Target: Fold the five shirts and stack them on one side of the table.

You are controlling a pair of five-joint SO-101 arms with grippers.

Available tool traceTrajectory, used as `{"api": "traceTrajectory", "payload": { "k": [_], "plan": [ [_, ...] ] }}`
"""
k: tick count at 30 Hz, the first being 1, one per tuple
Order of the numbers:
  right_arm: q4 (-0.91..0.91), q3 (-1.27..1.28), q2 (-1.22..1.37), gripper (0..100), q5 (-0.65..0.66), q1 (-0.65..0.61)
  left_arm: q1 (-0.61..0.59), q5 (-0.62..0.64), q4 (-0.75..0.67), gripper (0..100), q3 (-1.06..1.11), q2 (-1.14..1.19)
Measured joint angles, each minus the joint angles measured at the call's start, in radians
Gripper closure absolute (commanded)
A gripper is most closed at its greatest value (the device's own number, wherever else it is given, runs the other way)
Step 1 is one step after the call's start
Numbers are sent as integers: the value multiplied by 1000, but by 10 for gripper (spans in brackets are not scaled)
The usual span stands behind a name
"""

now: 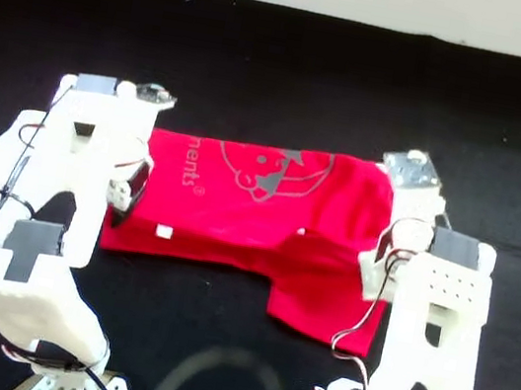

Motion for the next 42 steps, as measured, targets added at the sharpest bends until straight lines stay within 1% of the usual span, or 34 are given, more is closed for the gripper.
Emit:
{"api": "traceTrajectory", "payload": {
  "k": [4,8,10,12,15,17,22,26,27,28,29,30,31,32,33,35,38,39,42],
  "plan": [
    [-49,97,-8,993,0,0,0,0,-109,992,81,0],
    [-100,153,-8,988,0,-17,0,0,-153,990,101,0],
    [-101,155,-8,968,0,-35,0,0,-155,957,101,0],
    [-98,158,-8,909,0,-55,0,0,-155,893,101,0],
    [-54,158,-9,836,0,-91,0,-2,-118,813,101,0],
    [2,138,-9,836,0,-112,0,-18,-104,796,101,0],
    [147,-18,-9,836,0,-133,0,-43,-72,797,95,-37],
    [227,-192,-9,844,0,-133,-2,-44,28,797,-8,-118],
    [232,-230,-9,871,0,-133,-2,-46,54,803,-46,-143],
    [232,-262,-9,915,0,-133,-2,-46,72,832,-86,-160],
    [218,-284,-9,976,-2,-133,-2,-46,83,893,-126,-178],
    [192,-298,-9,998,-11,-133,-2,-46,86,981,-160,-189],
    [157,-299,-9,978,-29,-133,-2,-46,87,995,-186,-193],
    [112,-299,-9,984,-49,-140,-2,-46,81,969,-204,-193],
    [63,-296,-9,995,-68,-149,3,-46,61,991,-215,-192],
    [-25,-275,-9,991,-87,-176,21,-46,20,988,-230,-158],
    [-160,-201,-5,991,-97,-219,55,-41,-48,992,-261,-43],
    [-210,-176,6,991,-97,-226,63,-23,-68,992,-279,6],
    [-331,-141,106,991,-97,-229,72,15,-117,992,-362,161]
  ]
}}
